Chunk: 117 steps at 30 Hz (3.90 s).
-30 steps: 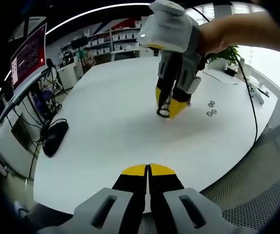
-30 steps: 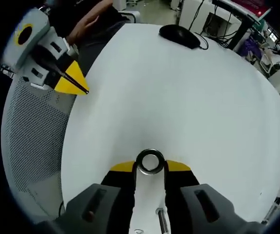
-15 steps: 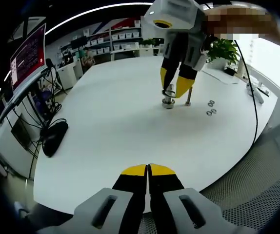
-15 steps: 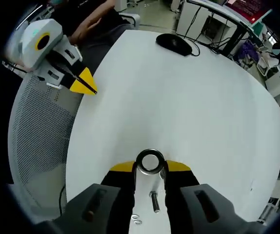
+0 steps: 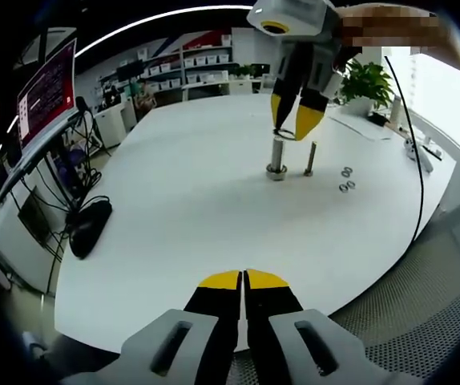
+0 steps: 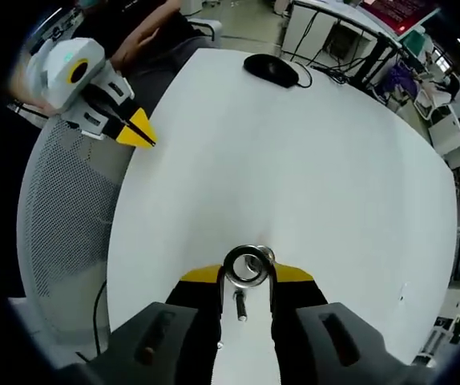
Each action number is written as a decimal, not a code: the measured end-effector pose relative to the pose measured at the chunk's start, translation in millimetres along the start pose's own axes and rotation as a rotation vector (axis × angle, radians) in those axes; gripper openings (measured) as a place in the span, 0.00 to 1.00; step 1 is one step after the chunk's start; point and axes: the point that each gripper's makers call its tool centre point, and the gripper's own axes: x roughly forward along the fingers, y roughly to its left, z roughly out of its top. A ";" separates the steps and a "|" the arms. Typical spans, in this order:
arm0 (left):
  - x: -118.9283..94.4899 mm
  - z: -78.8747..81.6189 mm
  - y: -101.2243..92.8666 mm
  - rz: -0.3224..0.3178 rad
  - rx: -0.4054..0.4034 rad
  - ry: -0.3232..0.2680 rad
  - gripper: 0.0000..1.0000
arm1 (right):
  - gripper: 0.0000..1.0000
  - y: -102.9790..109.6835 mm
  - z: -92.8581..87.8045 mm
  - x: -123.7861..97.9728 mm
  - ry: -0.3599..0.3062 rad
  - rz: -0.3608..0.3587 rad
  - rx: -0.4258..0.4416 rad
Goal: Place the washer onto the threaded stud by aligning its center hole with the stud, sliding it down to the base, and recovering from edge contact or off-axis alignment until the washer reaches the visible bottom stop.
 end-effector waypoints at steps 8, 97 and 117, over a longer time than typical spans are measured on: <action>0.5 -1.0 -0.2 -0.002 0.002 0.005 0.00 | 0.23 -10.9 -10.1 -10.6 0.016 -0.017 0.010; 0.4 -1.0 0.6 0.000 0.001 0.002 0.00 | 0.25 -16.6 -21.4 55.7 0.059 -0.018 0.030; 0.4 -1.5 0.9 0.001 0.001 0.007 0.00 | 0.26 -6.5 -25.0 -15.9 -0.233 -0.192 0.293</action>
